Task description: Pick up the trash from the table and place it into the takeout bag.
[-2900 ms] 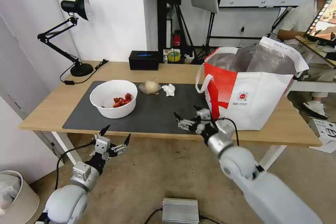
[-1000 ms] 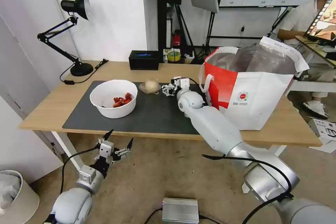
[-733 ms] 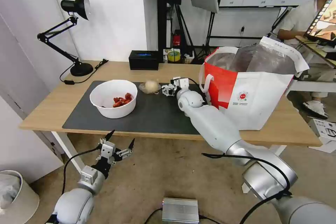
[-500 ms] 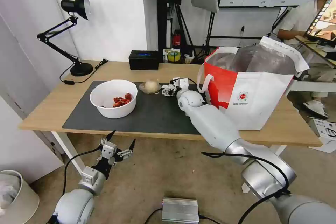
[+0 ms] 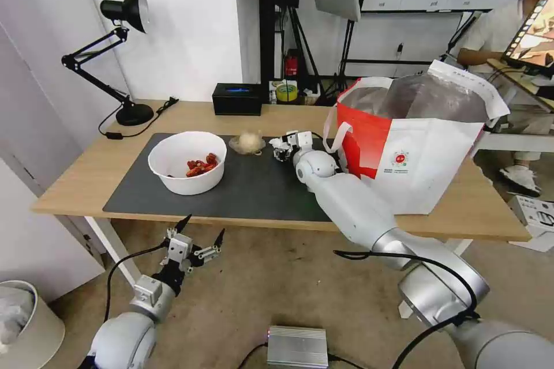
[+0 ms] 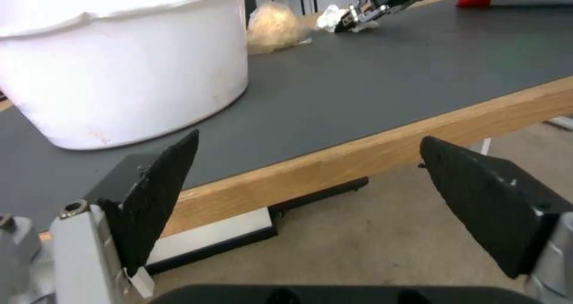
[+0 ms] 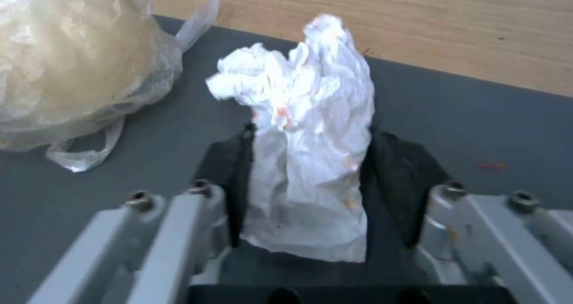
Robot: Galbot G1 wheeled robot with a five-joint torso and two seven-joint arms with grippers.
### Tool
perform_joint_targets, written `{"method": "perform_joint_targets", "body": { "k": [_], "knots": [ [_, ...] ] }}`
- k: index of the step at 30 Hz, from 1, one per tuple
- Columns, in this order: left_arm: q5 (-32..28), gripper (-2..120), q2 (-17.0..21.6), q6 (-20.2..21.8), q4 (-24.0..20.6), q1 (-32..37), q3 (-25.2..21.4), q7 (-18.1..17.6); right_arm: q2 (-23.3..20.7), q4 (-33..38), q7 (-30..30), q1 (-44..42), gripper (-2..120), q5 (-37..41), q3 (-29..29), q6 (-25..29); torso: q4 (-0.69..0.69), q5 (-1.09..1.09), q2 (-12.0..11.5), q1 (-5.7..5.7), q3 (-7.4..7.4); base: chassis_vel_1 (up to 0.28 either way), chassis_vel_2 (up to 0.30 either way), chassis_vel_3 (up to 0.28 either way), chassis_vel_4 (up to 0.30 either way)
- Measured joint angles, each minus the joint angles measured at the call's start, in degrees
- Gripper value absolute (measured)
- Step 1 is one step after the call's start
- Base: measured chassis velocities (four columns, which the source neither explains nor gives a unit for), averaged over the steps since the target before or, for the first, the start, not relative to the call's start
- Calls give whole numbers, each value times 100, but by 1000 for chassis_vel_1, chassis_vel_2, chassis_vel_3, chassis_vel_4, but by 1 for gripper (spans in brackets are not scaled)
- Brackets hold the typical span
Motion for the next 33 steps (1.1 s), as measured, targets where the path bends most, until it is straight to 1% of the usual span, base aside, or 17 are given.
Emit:
{"method": "perform_joint_targets", "body": {
  "k": [1, 2, 5, 6, 8, 9, 12, 14, 16, 17, 20, 21, 24, 25, 29, 30, 33],
  "knots": [
    [-1, 100, -1, -5, 3, 0, 0, 0, -1, -4, -4, 3, 37, 2, -6, -4, 0, 0, 0, 0, 0, 0, 0, 0, 0],
    [-1, 100, -1, -5, 3, 0, 0, 0, -1, -4, -4, 3, 37, 2, -6, -4, 0, 0, 0, 0, 0, 0, 0, 0, 0],
    [-3, 100, -18, -14, 15, -1, 0, 0, -20, 13, -10, -5, 22, 18, -15, -29, 0, 0, 0, 0, 0, 0, 0, 0, 0],
    [-3, 100, -18, -14, 15, -1, 0, 0, -20, 13, -10, -5, 22, 18, -15, -29, 0, 0, 0, 0, 0, 0, 0, 0, 0],
    [-3, 100, -40, -19, 17, -4, 11, 0, -33, 42, -10, -28, 13, 32, -15, -36, -1, 0, 0, 0, 0, 0, 0, 0, 0],
    [-3, 100, -40, -19, 17, -4, 11, 0, -33, 42, -10, -28, 13, 32, -15, -36, -1, 0, 0, 0, 0, 0, 0, 0, 0],
    [8, 100, -70, -26, 18, -2, 26, 0, -65, 105, -9, -49, 0, 63, -12, -40, -1, 0, 0, 0, 0, 0, 0, 0, 0],
    [11, 100, -77, -30, 18, 1, 28, 0, -90, 166, -6, -61, 0, 91, -12, -46, -1, 0, -1, 0, 1, 0, 0, 0, 0],
    [17, 100, -86, -55, 18, 12, 28, -2, -202, 476, 13, -101, 0, 183, -41, -69, -2, 0, -1, 0, 1, 0, 0, 0, 0],
    [17, 100, -86, -55, 18, 12, 28, -2, -202, 476, 13, -101, 0, 183, -41, -69, -2, 0, -1, 0, 1, 0, 0, 0, 0],
    [14, 100, -79, -104, 18, 29, -7, -12, -524, 1163, 86, -197, 0, 446, -187, -165, -1, 0, -1, 0, 0, 0, 0, 0, 0],
    [14, 100, -79, -104, 18, 29, -7, -12, -524, 1163, 86, -197, 0, 446, -187, -165, -1, 0, -1, 0, 0, 0, 0, 0, 0],
    [-2, 100, -63, -110, -19, 72, -76, -14, -865, 1848, 210, -404, 0, 689, -266, -257, -3, 0, -1, 0, 1, 0, 0, 0, 0],
    [-2, 100, -63, -110, -19, 72, -76, -14, -865, 1848, 210, -404, 0, 689, -266, -257, -3, 0, -1, 0, 1, 0, 0, 0, 0],
    [-18, 100, -27, -112, -92, 145, -165, -15, -1404, 3172, 437, -879, 0, 1026, -312, -401, -1, 0, 0, 0, 0, 0, 0, 0, 0],
    [-18, 100, -27, -112, -92, 145, -165, -15, -1404, 3172, 437, -879, 0, 1026, -312, -401, -1, 0, 0, 0, 0, 0, 0, 0, 0],
    [-26, 100, 14, -112, -131, 156, -192, -16, -1706, 4073, 567, -1239, 0, 1221, -266, -512, 0, 2, -1, 0, 0, 0, 0, 0, 0]
  ]
}}
